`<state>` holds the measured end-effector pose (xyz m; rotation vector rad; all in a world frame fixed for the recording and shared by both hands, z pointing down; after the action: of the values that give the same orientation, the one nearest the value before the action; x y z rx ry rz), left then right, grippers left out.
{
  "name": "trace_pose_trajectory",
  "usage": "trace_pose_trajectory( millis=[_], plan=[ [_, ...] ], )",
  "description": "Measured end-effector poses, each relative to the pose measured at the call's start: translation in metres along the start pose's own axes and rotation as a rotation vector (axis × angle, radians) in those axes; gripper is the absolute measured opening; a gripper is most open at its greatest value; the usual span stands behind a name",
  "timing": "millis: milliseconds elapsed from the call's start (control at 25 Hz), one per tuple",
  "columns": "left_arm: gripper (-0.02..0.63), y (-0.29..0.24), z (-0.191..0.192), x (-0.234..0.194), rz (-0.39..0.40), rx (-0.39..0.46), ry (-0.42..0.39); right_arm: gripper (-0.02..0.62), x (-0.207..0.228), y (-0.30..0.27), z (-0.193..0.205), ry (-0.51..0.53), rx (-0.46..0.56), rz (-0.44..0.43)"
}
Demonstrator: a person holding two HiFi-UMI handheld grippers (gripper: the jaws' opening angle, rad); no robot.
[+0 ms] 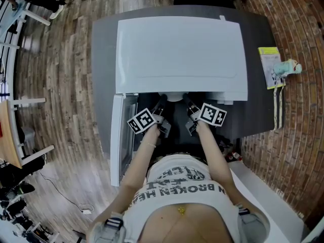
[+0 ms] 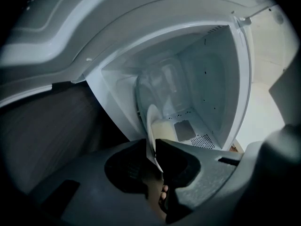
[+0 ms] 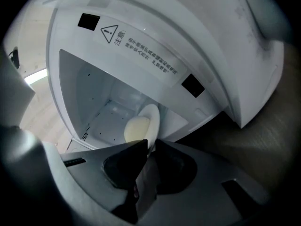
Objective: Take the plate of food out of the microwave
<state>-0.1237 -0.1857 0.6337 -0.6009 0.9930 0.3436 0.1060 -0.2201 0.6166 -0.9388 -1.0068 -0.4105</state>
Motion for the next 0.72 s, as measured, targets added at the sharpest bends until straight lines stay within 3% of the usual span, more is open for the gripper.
trace_pose_trajectory(
  millis=[360,480,720],
  plan=[
    [0.034,-0.005,-0.0042,-0.0046,0.03,0.005,0.06,0.06,-0.0001,-0.0021,-0.0015,0.017,0.011,0.005],
    [0.032,-0.0045,-0.0037,-0.0039,0.027,-0.008,0.057,0.118,0.0014,-0.0054,-0.0045,-0.01,0.027,-0.015],
    [0.032,-0.0018,-0.0012,-0.0041,0.022,-0.024,0.046,0.058,0.0043,-0.0071,-0.0074,-0.015,0.02,0.004]
  ],
)
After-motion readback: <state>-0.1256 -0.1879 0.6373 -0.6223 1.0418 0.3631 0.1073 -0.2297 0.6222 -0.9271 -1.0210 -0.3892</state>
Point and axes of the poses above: the fingertips, and each gripper's own axes: y backward along the fingers, x to its right, z out of its underside, the point moved 10 cm from there along y, backward along the fingers, and after that the axes turned 11 degrees about -y, right-handed, at the moved point
